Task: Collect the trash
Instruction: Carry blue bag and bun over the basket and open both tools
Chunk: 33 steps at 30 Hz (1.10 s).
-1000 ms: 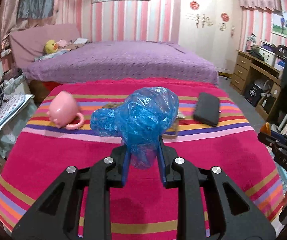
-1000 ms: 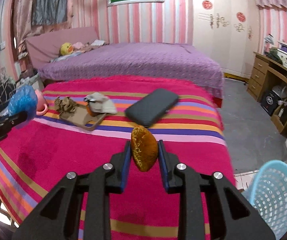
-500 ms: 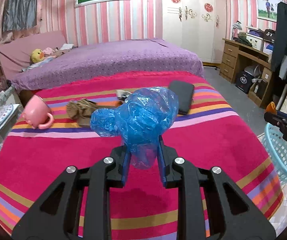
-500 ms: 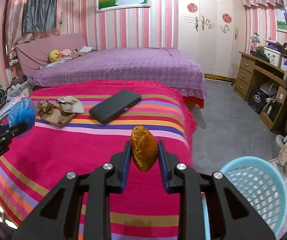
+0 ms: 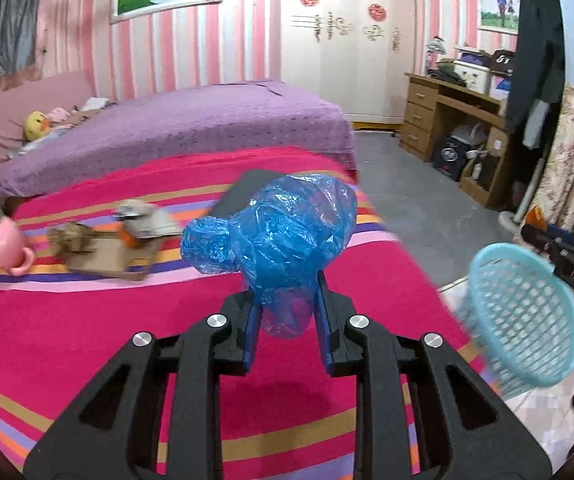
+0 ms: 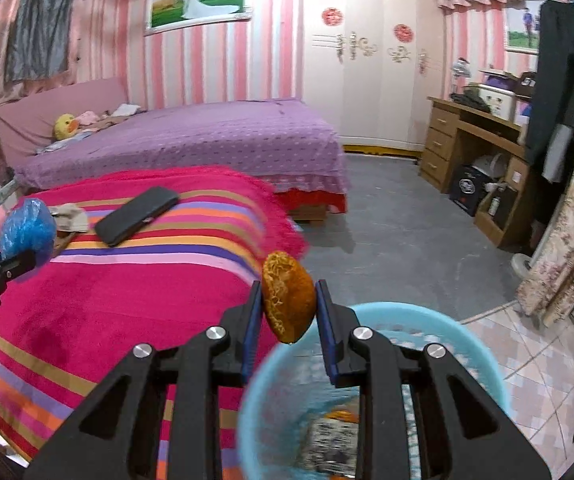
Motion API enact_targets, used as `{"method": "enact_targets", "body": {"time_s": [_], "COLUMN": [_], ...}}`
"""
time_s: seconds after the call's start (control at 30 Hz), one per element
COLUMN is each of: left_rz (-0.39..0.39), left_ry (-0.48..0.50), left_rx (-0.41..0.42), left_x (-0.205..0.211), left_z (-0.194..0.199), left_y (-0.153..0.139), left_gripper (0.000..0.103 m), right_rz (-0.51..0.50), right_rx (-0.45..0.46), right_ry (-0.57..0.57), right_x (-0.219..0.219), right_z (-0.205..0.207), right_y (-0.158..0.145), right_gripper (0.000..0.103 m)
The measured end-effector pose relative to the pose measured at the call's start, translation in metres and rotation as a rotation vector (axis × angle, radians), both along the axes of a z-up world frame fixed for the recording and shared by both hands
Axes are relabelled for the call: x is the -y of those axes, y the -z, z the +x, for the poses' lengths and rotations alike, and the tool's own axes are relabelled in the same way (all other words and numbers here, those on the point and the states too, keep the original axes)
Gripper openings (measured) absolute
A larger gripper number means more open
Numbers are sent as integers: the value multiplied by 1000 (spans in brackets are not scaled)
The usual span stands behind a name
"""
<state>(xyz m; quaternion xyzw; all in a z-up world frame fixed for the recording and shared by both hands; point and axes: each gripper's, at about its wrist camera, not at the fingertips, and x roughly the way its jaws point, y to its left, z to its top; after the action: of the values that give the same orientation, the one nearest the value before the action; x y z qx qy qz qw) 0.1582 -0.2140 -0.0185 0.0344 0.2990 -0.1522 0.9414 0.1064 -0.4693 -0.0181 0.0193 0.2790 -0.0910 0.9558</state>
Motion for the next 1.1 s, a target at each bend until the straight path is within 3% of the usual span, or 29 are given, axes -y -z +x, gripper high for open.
{"method": "enact_targets", "body": {"time_s": [0.23, 0.43, 0.8, 0.9, 0.97, 1.07, 1.1], "left_rz": [9, -7, 17, 41, 62, 73, 78], "left_ry": [138, 228, 309, 325, 315, 290, 277], "left_rx": [-3, -28, -85, -89, -64, -20, -7], "left_x": [95, 150, 205, 213, 215, 205, 201], "left_z": [-15, -30, -38, -38, -40, -41, -40], "left_y": [9, 21, 41, 44, 42, 38, 37], "left_gripper": [23, 23, 26, 42, 70, 86, 87], "right_rz": [-10, 23, 49, 53, 49, 50, 51], "right_rx": [-20, -13, -16, -23, -32, -38, -39], "right_ry": [114, 191, 241, 239, 238, 241, 242], "right_x": [54, 90, 115, 118, 118, 120, 120], "right_z": [-16, -34, -49, -50, -49, -49, -49], "right_y": [13, 18, 28, 30, 33, 35, 35], "right_gripper": [26, 26, 26, 26, 26, 26, 26]}}
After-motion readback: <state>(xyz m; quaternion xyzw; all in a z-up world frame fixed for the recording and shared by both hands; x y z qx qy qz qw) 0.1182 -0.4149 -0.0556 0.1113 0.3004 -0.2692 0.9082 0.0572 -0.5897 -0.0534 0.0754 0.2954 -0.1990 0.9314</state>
